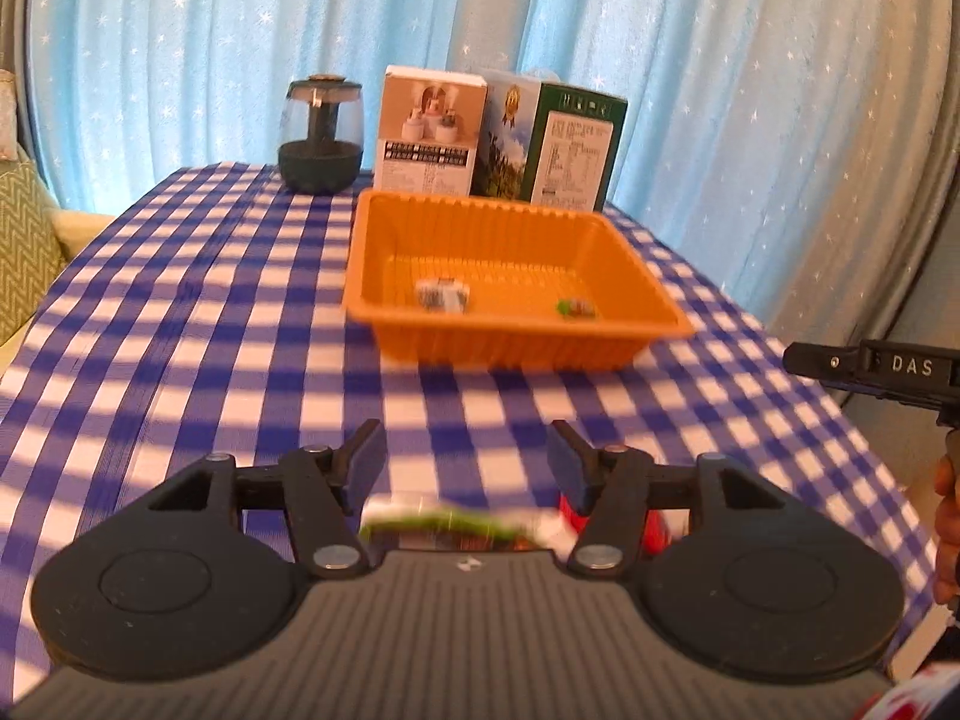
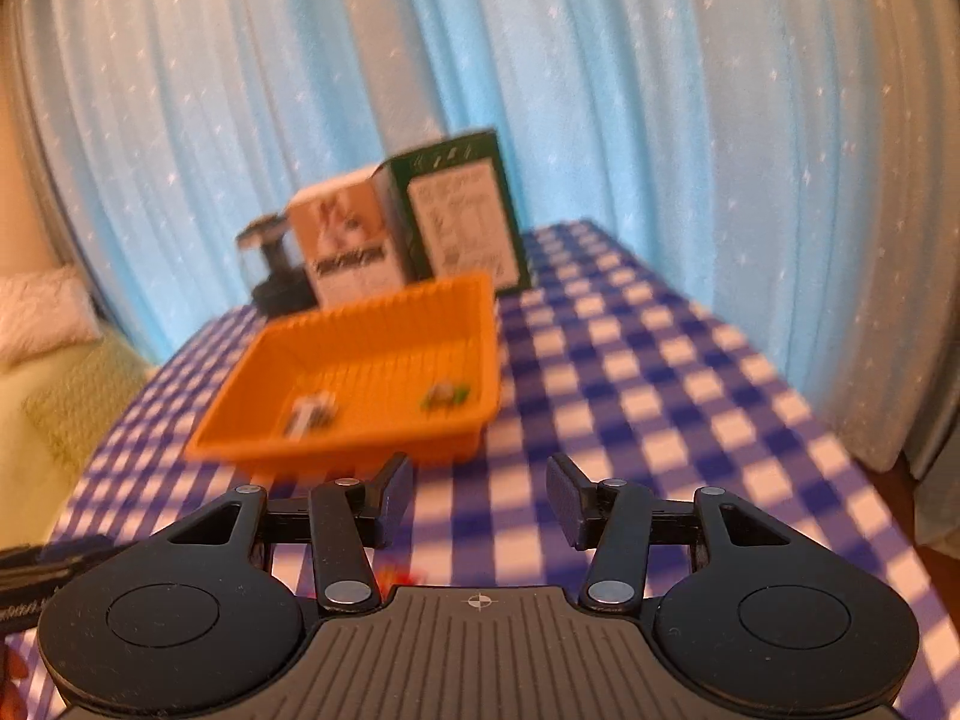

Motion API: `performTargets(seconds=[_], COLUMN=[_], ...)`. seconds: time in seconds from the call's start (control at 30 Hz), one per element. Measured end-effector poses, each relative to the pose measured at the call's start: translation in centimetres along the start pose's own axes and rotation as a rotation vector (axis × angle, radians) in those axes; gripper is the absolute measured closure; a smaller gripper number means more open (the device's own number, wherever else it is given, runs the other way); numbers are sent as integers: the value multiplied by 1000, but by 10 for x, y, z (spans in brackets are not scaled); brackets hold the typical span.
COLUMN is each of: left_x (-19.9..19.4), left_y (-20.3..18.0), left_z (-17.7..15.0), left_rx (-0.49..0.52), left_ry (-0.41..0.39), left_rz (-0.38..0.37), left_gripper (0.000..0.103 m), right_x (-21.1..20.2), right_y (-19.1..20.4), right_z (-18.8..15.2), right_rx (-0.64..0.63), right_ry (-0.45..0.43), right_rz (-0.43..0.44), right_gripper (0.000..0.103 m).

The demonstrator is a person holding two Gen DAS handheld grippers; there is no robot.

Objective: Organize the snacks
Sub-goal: 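Grasp the red packet with the left tool while the right tool grasps the brown-red candy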

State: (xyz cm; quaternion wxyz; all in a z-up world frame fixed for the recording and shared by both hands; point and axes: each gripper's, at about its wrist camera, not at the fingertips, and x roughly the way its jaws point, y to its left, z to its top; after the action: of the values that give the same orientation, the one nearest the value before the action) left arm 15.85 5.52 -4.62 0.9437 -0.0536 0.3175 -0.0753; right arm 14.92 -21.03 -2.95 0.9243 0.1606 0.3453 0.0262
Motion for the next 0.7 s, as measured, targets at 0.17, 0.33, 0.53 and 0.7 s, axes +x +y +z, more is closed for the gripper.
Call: performTargets(seconds=[0.17, 0.33, 0.53, 0.7], left_x=[-17, -15, -1, 19], left_y=[-2, -1, -10, -18], left_z=[-34, -49, -45, -47], left_rx=[25, 41, 88, 133], left_ry=[31, 70, 89, 139], left_rz=[-3, -14, -39, -27], left_gripper=[47, 51, 60, 66], right_x=[-11, -12, -3, 2], right_y=[11, 18, 20, 22], right_z=[-36, -54, -56, -59], right_rx=[-64, -100, -109, -135], right_ry=[47, 79, 98, 123], right_rz=[16, 36, 51, 61], right_gripper=[53, 53, 53, 53])
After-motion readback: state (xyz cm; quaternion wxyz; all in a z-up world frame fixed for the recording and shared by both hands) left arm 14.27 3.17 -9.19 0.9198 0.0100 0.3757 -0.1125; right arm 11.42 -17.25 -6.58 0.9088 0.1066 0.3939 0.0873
